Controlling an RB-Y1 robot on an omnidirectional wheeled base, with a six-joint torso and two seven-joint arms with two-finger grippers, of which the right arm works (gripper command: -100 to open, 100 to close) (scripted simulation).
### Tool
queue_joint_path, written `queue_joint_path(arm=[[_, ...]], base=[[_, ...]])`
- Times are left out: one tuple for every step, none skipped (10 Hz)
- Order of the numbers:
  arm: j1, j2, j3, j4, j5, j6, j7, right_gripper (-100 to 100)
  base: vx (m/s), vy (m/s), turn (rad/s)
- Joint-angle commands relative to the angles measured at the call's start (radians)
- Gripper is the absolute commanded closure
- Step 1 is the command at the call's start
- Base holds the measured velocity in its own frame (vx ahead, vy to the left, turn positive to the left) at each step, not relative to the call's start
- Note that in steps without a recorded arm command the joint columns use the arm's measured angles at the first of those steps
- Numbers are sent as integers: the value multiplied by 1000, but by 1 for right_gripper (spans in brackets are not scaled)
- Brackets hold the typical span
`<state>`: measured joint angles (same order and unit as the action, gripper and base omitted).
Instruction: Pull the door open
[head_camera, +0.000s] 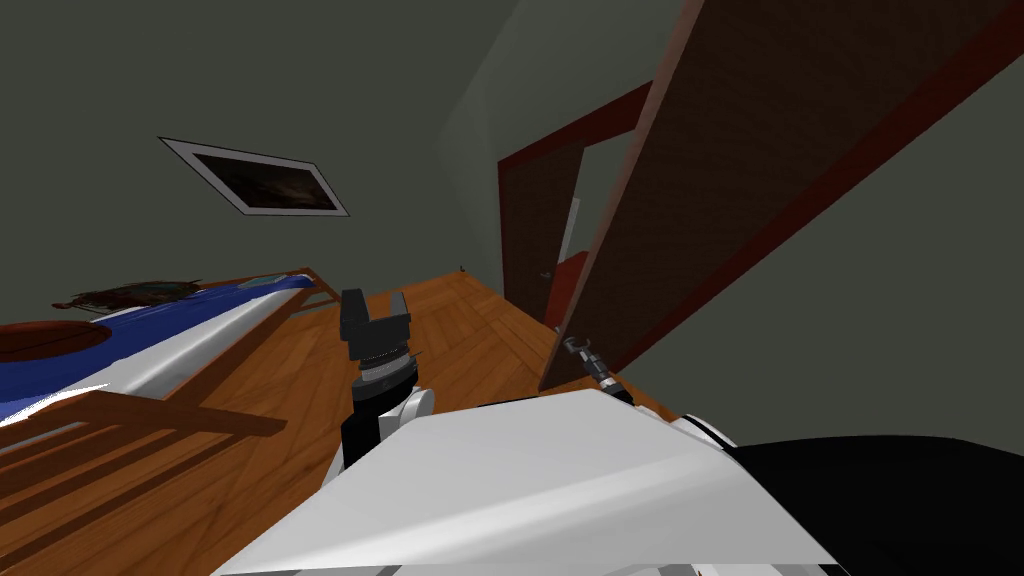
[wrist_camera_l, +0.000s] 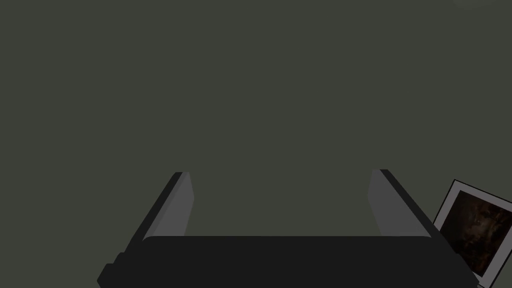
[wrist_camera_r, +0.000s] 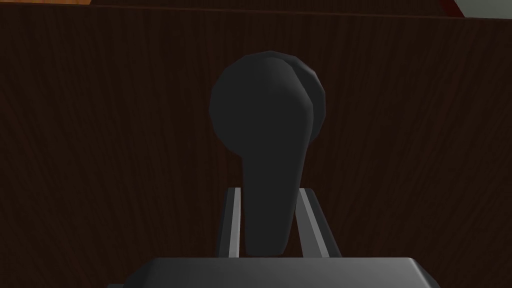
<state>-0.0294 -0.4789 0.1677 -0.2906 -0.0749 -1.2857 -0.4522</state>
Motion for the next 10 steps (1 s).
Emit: queue_joint_path(arm=[[50,4,5,-50,4,41,6,100],[51,4,5,-106,4,41,6,100],[51,4,5,-86,4,41,6,100],[51,4,5,-74,4,41,6,100],[51,4,5,-99,4,41,6,100],[51,4,5,-85,4,41,6,100],[51,4,5,-106,4,41,6,100],[70,-11,-5,-128,-5,55,4,100],[73,-13,-5,-124,-6,47,3,100],[74,-14,-5,-121,-7,42,2,100]], base=[[0,0,0],[-1,3,-31],[0,0,0],[12,4,7],[7,1,-8],[5,-3,18],[2,-6,-9],[-84,-52,185],[-178,-75,245],[-181,-84,161]])
